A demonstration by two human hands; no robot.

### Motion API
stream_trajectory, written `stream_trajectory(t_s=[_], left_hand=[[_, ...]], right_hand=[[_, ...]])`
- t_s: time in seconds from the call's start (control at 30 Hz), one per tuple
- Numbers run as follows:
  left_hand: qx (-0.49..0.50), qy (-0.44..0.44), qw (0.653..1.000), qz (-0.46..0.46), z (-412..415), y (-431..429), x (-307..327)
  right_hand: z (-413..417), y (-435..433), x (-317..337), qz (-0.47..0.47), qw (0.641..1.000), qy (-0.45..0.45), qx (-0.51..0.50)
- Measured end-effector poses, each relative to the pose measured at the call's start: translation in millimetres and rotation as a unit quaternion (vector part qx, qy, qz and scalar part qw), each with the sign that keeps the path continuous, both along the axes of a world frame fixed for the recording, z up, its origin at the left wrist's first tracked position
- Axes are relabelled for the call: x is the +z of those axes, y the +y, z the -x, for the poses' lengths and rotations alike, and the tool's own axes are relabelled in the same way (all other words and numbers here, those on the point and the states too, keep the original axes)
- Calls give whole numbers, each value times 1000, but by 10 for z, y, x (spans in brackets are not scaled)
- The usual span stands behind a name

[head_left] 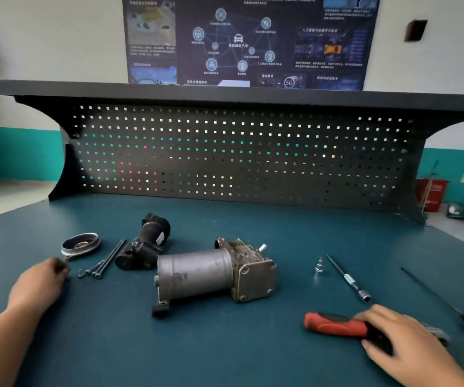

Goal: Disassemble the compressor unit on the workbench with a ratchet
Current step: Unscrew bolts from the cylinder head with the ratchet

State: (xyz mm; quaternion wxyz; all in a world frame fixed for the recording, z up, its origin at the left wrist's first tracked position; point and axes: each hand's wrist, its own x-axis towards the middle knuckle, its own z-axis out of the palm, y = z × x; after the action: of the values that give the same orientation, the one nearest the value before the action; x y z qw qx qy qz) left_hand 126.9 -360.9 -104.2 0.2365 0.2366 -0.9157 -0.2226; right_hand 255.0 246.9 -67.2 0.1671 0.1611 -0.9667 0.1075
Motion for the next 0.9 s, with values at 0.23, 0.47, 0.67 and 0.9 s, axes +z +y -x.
stream_trajectory(t_s=[0.23,0.47,0.67,0.9], left_hand=[[-3,38,988,-149,112,-48,-87],[-85,243,966,6,-533,802,353],[-366,28,925,-94,-695,1743,358],[-359,26,919,-162,-601,1840,319]], right_hand=[[-13,24,-61,3,1000,-8,-20],[-7,26,-82,-3,1000,12,-14],[-38,12,-90,-13,999,18,-34],[-69,-41,-47,-28,998,31,-38]])
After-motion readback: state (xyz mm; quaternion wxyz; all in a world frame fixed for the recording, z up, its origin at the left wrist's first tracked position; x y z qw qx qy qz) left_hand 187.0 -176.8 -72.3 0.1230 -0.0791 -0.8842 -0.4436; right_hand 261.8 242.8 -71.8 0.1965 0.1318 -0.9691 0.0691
